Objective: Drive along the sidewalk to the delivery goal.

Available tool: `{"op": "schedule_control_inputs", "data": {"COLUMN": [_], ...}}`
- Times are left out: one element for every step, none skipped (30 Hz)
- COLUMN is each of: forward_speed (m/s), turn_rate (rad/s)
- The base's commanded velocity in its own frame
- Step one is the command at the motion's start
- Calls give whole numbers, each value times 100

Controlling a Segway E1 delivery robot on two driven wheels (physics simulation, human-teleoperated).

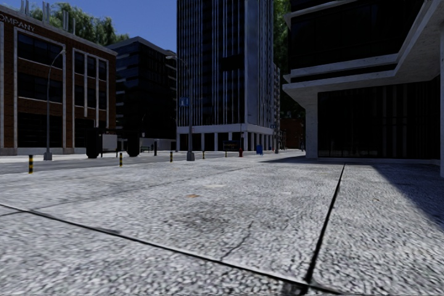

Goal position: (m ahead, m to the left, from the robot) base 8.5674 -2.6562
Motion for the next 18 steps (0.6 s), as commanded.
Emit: {"op": "schedule_control_inputs", "data": {"forward_speed": [200,200,200,200,200,200,200,200,200,200,200,200,200,200,200,200,200,200], "turn_rate": [-38,-37,-37,-37,-37,-37,-37,-37,-37,-37,-37,-37,-34,-25,-23,-23,-22,-20]}}
